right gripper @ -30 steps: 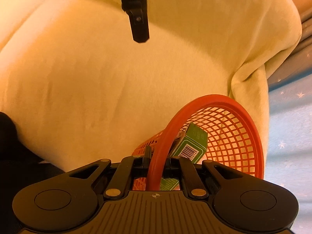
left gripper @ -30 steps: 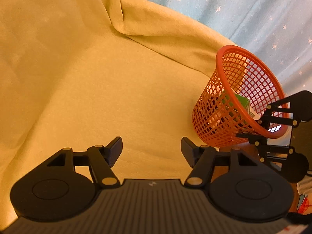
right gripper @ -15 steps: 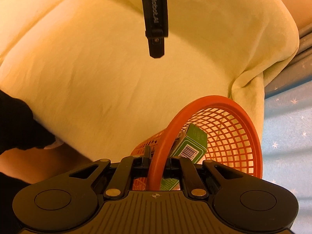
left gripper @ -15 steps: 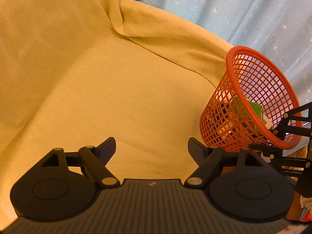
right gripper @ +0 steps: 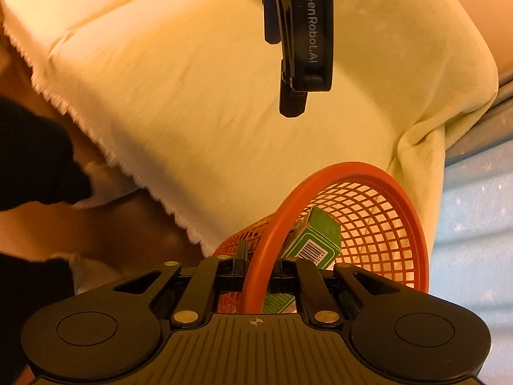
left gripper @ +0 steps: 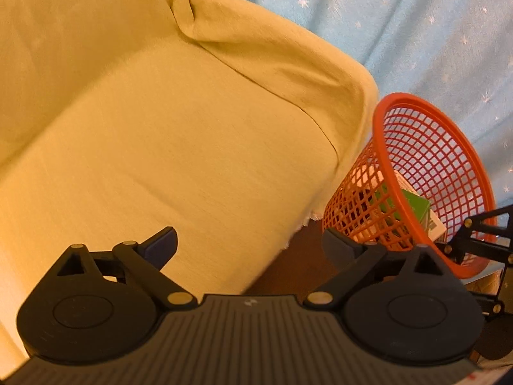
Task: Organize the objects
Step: 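Lower the red wastebasket with the right tool toward the floor beside the sofa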
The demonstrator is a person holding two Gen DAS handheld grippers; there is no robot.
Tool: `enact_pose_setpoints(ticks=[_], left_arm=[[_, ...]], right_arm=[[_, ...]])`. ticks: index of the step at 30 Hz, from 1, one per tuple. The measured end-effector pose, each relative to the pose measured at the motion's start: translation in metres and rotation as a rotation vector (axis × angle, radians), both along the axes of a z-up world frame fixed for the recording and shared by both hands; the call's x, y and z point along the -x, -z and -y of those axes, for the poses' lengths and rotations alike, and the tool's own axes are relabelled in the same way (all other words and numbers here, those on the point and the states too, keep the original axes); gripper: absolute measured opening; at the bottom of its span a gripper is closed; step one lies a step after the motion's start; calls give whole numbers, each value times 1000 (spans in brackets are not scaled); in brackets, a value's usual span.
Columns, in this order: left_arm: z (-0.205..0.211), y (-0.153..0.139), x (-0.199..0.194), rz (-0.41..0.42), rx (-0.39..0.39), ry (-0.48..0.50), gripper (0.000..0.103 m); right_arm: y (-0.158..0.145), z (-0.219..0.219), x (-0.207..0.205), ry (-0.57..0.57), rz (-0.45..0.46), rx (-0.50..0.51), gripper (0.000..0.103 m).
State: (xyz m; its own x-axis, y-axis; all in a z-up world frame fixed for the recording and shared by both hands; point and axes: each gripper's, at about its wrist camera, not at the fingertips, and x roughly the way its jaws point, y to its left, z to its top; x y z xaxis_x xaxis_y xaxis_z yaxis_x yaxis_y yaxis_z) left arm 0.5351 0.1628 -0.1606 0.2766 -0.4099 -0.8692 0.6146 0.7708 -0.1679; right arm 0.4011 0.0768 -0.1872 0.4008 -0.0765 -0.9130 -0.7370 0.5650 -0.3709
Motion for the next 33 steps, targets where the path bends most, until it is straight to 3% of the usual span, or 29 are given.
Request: enact_pose_setpoints(ticks=[7, 16, 25, 33], left_arm=[[24, 18, 42, -25, -14, 60, 100], [36, 80, 80, -55, -14, 116, 101], [45, 166, 106, -104, -48, 18, 101], [64, 266, 117, -94, -70, -145, 101]], right_arm=[[13, 16, 44, 63, -27, 25, 6], [66, 29, 82, 165, -62, 85, 6], [142, 59, 104, 135, -111, 78, 6], [252, 102, 105, -4, -78, 44, 6]])
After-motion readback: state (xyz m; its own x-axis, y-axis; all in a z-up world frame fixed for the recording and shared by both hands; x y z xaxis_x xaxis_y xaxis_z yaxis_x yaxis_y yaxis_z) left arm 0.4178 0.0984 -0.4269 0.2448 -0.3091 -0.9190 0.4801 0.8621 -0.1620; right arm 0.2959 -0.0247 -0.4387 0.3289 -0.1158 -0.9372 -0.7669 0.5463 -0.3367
